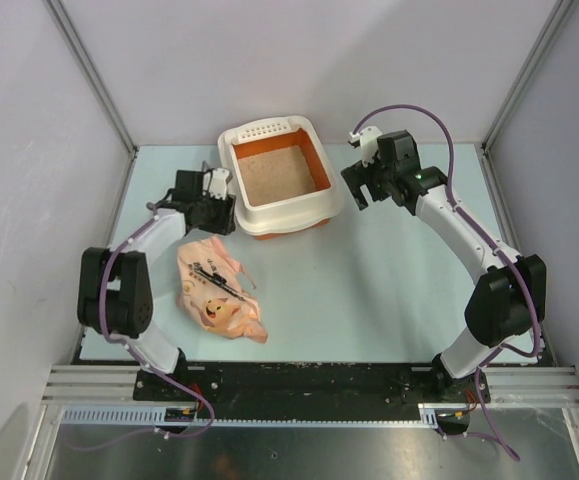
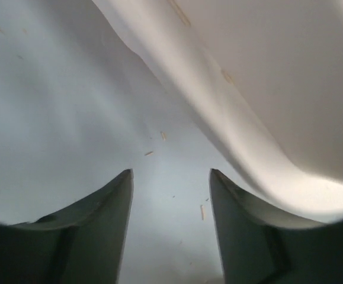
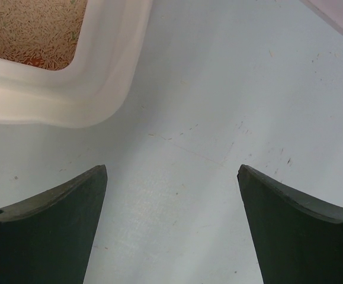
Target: Fill the litter box with clean litter
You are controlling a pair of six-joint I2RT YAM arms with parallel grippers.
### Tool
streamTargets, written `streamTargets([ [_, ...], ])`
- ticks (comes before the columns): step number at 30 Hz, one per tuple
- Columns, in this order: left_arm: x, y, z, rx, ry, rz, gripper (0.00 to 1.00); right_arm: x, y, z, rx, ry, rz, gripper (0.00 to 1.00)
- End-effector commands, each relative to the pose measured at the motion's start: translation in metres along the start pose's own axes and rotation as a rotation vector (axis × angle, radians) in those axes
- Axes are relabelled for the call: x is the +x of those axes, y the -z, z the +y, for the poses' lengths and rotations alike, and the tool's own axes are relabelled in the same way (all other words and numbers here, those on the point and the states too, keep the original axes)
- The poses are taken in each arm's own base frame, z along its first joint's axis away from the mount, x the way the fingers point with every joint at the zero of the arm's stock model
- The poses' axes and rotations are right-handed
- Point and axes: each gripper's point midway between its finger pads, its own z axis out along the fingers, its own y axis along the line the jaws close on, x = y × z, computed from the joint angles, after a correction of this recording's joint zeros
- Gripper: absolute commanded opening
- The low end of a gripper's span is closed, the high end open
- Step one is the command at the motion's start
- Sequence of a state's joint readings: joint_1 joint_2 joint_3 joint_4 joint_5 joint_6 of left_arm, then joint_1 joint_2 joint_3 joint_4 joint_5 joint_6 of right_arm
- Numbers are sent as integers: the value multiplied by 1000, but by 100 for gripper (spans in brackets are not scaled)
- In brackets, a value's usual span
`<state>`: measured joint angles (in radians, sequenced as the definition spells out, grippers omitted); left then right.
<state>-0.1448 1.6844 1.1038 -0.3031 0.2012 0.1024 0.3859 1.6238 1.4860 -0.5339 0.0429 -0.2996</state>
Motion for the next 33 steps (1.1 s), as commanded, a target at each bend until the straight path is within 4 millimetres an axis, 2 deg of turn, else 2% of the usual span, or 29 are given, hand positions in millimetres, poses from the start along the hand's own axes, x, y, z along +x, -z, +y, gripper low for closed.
streamTargets([
  [1,-24,57,6,73,-70,-126,66,-6,9,3,-24,-3,-28,98],
  [2,-24,66,6,93,-94,-144,70,-5,10,2,-24,-6,-23,98],
  [3,-23,77,4,137,-104,-158,74,-6,11,9,-68,-12,-33,99],
  [4,-31,98,7,144,-128,-210,81,-6,11,11,-81,-17,-33,100],
  [7,-28,140,-6,220,-303,-262,89,-3,10,20,-129,-23,-27,100],
  [8,-26,151,-7,219,-447,-272,90,-3,10,24,-140,-21,-23,100],
  [9,-2,159,-18,273,-479,-207,91,-3,10,26,-152,-16,-23,100],
  [10,8,167,-21,283,-546,-185,92,-2,10,28,-159,-15,-22,100],
  [11,16,178,-21,272,-683,-185,92,-3,10,30,-166,-11,-24,100],
  [12,40,185,-26,312,-697,-116,93,-3,10,32,-175,-11,-25,100],
  [14,54,198,-23,299,-821,-80,93,-2,10,34,-186,-13,-21,100],
  [15,65,204,-24,315,-824,-45,93,-2,10,36,-194,-15,-21,100],
  [17,67,213,-19,302,-890,-25,93,-2,10,38,-205,-16,-19,100],
  [20,67,223,-17,312,-948,-2,93,0,9,43,-227,-13,-15,100],
  [21,74,225,-21,346,-957,14,93,-1,9,47,-242,-14,-18,100],
  [25,76,224,-31,404,-1117,-45,92,-6,7,54,-250,3,-30,100],
  [29,82,207,-44,465,-1311,-102,92,-18,9,56,-254,-30,-61,100],
  [32,76,194,-54,486,-1335,-125,91,-36,5,62,-268,-75,-93,100],
  [33,75,191,-55,491,-1333,-122,91,-45,2,59,-241,-97,-105,100],
])
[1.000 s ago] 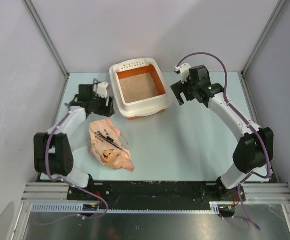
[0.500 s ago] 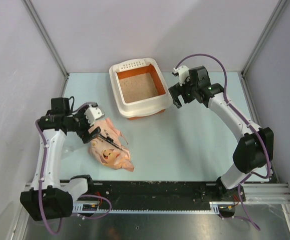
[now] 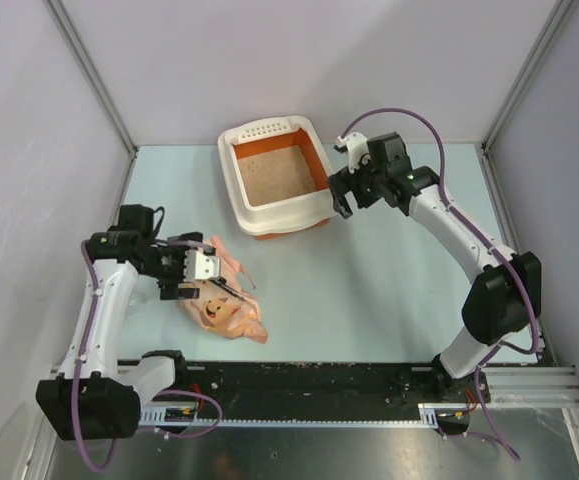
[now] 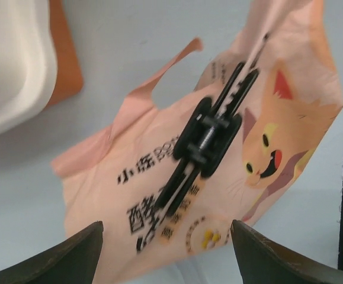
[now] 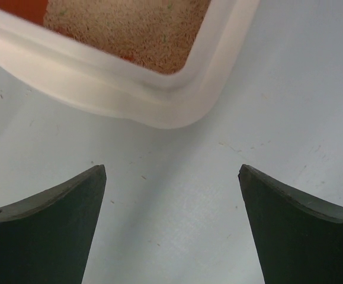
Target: Fill the litter box with clean litter
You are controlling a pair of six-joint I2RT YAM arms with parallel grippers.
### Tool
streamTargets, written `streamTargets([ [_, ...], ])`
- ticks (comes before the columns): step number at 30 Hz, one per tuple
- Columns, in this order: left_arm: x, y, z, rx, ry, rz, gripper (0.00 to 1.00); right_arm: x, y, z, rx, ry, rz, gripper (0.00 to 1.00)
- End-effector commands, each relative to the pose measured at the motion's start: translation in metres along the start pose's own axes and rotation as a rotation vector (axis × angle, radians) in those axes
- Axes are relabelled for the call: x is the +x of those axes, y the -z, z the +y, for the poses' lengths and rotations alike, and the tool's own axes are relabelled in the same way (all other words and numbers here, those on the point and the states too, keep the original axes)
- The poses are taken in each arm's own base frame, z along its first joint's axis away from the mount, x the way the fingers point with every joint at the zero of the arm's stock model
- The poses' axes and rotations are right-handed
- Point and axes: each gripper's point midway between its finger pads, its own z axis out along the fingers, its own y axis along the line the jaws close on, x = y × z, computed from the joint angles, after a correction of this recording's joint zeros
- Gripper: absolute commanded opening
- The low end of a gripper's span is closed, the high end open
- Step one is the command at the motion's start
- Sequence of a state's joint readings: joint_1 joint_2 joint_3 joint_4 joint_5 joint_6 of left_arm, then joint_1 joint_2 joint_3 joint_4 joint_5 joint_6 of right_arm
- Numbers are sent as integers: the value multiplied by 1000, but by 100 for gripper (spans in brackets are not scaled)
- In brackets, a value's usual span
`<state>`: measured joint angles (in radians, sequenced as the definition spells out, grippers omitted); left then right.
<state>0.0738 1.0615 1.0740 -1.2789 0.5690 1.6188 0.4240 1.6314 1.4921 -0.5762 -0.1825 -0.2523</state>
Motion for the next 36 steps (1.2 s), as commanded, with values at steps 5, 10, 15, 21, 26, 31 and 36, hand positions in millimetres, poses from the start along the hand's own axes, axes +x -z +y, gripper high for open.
streamTargets([
  [5,-31,-36,-4,118,-174,-119,87,-83,-22,-22,115,-141,-183,100],
  [10,-15,-49,-23,180,-172,-76,81,-104,-78,-32,162,-116,-188,100],
  [15,-13,-49,-34,164,-177,-74,72,-91,-132,-36,248,-83,-130,100],
  [21,-14,-49,-45,158,-117,-79,59,-63,-174,-53,323,-129,-42,88],
  [26,-19,-53,-49,150,-87,-111,48,-42,-172,-72,447,-190,4,70],
  [31,-27,-52,-43,133,-41,-139,46,-17,-148,-85,538,-239,67,61],
  [36,-33,-54,-37,128,-27,-162,43,2,-118,-104,582,-307,105,44],
])
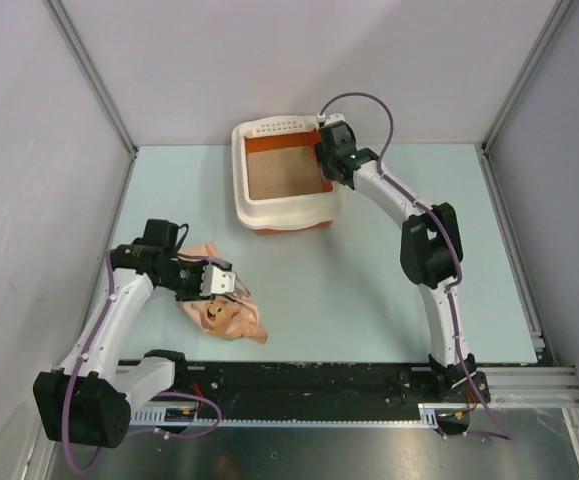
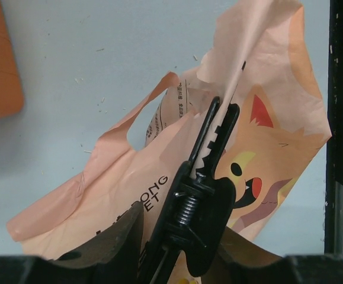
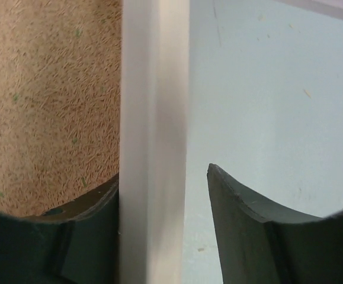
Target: Fill the litter box with clean litter
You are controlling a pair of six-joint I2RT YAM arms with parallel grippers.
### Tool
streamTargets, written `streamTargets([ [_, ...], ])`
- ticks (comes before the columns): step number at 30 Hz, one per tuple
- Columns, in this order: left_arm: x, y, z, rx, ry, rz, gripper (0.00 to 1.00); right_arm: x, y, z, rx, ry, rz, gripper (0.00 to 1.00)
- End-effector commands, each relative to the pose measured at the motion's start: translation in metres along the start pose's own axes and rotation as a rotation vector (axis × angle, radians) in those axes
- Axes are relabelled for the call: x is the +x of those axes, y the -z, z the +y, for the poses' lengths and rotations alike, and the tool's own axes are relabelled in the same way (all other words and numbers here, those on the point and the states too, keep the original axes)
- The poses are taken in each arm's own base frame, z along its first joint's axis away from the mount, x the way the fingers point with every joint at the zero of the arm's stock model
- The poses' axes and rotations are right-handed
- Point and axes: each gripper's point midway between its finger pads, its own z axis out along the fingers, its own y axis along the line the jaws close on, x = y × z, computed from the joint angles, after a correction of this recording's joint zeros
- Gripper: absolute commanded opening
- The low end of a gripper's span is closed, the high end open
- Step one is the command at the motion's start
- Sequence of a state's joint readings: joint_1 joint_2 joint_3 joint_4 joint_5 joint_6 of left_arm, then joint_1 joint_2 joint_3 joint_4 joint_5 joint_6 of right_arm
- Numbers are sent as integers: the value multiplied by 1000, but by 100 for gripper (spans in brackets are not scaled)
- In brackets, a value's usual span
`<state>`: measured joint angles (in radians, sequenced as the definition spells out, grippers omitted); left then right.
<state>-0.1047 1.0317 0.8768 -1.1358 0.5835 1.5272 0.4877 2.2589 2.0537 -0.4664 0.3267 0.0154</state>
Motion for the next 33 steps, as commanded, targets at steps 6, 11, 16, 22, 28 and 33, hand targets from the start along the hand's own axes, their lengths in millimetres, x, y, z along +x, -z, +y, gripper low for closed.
streamTargets([
  [6,-21,-7,6,39,39,-103,33,46,47,-76,154,-71,150,18],
  [11,-30,-8,13,49,48,-128,15,52,70,-108,167,-61,158,13],
  [16,-38,-9,21,55,52,-149,2,85,83,-146,158,42,223,11],
  [22,-51,-7,41,32,92,-196,0,103,98,-215,254,65,242,10],
  [28,-82,-3,74,7,146,-298,0,59,93,-202,80,187,104,37],
  [33,-117,-4,117,-28,161,-371,0,5,114,-160,-115,141,-18,76],
])
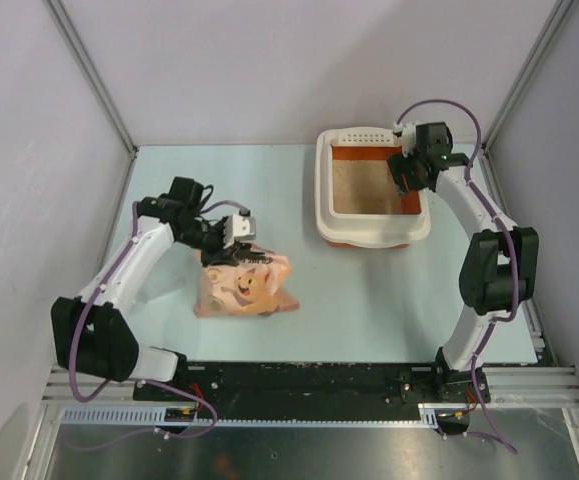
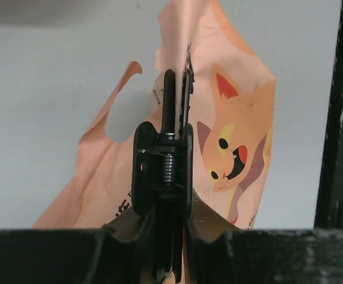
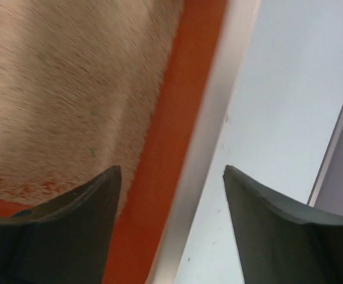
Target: Fill the litter box with clean litter
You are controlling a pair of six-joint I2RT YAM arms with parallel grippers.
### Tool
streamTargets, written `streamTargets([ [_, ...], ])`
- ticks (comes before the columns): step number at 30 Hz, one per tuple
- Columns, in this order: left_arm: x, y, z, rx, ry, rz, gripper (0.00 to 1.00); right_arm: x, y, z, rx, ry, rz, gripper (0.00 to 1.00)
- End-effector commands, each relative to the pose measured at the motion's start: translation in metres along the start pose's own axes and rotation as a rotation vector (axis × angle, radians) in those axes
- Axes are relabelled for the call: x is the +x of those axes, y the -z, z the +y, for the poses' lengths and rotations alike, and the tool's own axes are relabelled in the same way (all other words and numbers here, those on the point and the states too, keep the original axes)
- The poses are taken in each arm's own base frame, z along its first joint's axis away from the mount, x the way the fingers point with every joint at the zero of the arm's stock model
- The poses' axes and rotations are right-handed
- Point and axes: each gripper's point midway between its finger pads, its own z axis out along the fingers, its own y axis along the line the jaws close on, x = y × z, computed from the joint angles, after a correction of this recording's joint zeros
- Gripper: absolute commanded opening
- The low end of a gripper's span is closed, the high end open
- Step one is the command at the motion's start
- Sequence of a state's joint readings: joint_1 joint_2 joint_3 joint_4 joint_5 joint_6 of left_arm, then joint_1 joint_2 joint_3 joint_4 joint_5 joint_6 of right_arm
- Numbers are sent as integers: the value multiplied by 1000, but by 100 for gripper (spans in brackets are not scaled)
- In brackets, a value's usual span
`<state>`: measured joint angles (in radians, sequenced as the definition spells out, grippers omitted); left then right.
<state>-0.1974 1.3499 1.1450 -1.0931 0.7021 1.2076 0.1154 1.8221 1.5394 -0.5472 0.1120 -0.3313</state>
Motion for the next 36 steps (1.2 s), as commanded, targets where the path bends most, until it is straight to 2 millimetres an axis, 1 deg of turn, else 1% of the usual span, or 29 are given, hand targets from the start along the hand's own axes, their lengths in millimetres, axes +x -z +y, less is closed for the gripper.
streamTargets([
  [1,-90,6,47,-82,-111,-246,0,-84,59,22,-157,11,-253,79],
  [2,-96,4,54,-92,-119,-255,0,-92,69,30,-199,10,-281,80],
  [3,-109,7,61,-104,-141,-269,0,-97,77,35,-221,8,-298,82],
  [4,-109,-1,69,-92,-127,-266,0,-101,84,38,-238,5,-313,82],
  [6,-121,-4,84,-113,-148,-267,0,-114,107,48,-314,2,-374,84],
  [7,-121,-10,92,-111,-145,-262,0,-115,116,54,-354,8,-387,84],
  [8,-124,-12,101,-127,-157,-261,0,-120,130,63,-421,20,-423,84],
  [9,-133,-10,111,-147,-179,-266,0,-122,137,68,-454,25,-438,86],
  [10,-130,-20,120,-138,-170,-255,0,-122,143,74,-487,31,-447,86],
  [11,-133,-21,129,-156,-178,-254,0,-123,151,84,-546,40,-463,86],
  [12,-146,-14,141,-184,-199,-263,0,-123,154,89,-569,41,-464,86],
  [14,-143,-23,158,-194,-180,-244,0,-118,152,98,-584,44,-445,86],
  [15,-148,-17,169,-230,-198,-235,0,-116,151,101,-582,49,-438,86],
  [16,-148,-17,173,-239,-206,-228,0,-112,149,104,-580,64,-430,86],
  [19,-141,-20,173,-241,-233,-207,0,-107,151,113,-596,99,-431,86],
  [21,-132,-24,163,-221,-211,-197,0,-102,159,127,-679,134,-447,85],
  [22,-129,-25,158,-211,-198,-198,7,-100,162,131,-704,154,-451,85],
  [23,-126,-27,154,-201,-170,-197,19,-96,162,137,-724,168,-450,86],
  [24,-122,-28,148,-193,-148,-196,42,-96,163,141,-733,174,-456,89],
  [26,-124,-25,140,-177,-85,-221,55,-100,166,146,-747,193,-480,90],
  [27,-123,-20,139,-177,-63,-238,69,-105,171,152,-761,229,-504,90],
  [29,-129,-8,134,-183,-33,-272,72,-102,173,165,-809,317,-505,89],
  [30,-124,-3,137,-197,-12,-271,72,-112,179,168,-798,411,-550,90],
  [31,-122,4,138,-213,-4,-274,73,-109,182,183,-817,463,-535,90],
  [32,-115,10,142,-231,13,-273,73,-108,169,193,-817,492,-505,90],
  [33,-108,11,144,-236,31,-267,73,-119,174,196,-816,525,-531,89],
  [34,-104,15,145,-245,50,-267,73,-122,173,210,-840,539,-531,89],
  [35,-98,25,148,-269,72,-270,73,-126,172,217,-860,540,-534,89],
  [36,-94,28,147,-275,91,-276,74,-123,156,229,-902,539,-491,87],
])
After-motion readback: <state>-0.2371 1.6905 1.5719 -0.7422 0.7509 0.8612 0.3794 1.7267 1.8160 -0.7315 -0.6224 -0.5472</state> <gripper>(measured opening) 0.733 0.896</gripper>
